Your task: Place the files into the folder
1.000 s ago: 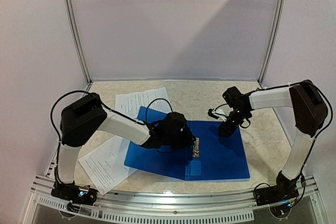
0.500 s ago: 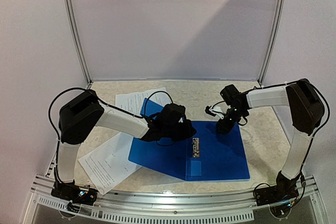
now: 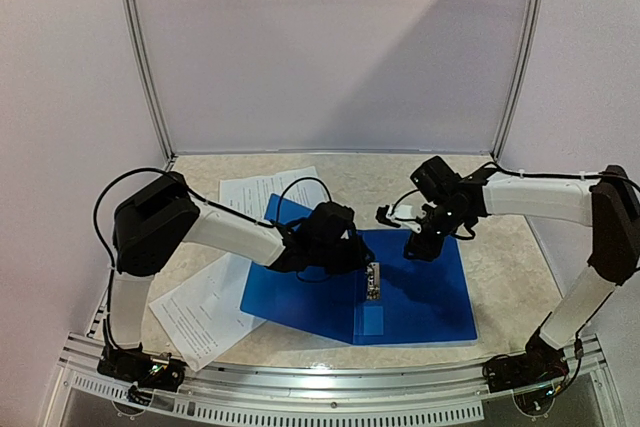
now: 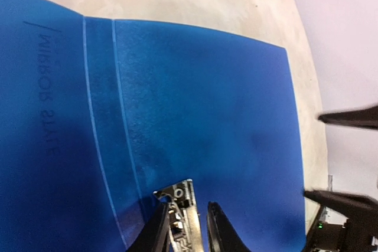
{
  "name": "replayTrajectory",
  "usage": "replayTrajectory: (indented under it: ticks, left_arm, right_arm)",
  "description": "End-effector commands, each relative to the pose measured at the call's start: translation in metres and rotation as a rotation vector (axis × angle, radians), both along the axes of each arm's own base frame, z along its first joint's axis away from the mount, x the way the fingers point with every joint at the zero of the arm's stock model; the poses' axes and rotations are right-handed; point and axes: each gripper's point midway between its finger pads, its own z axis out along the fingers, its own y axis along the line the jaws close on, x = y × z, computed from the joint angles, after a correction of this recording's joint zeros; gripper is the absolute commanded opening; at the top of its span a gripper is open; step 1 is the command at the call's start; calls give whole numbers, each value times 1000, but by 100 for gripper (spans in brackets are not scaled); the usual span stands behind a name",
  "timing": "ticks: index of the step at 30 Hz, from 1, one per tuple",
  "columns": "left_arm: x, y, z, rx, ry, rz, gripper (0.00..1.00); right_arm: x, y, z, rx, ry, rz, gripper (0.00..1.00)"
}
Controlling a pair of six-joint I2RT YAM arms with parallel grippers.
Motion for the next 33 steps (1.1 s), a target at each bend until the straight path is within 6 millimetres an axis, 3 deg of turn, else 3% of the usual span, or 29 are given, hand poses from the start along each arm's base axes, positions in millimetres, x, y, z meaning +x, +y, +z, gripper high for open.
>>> replayTrajectory:
  ticks: [1,8,14,19,33]
  left_arm:
    - [-2,8,-5,72,-30,8,24]
    - [-4,2,-22,77,3,-1,16]
    - [-10,-2,-31,76,26,-25,10]
    - [-13,-1,-38,83,39,-31,8]
    - [-14,-2,-40,69,52,-27,0]
  right_arm:
    - [-34,16,1,30,19,106,55]
    - [-65,37,-11,30,22,238,56]
    - [-71,47,-8,61,4,310,65]
    - [-75,60,-9,83,-49,383,67]
    - [-103,77,-29,-25,-268,631,47]
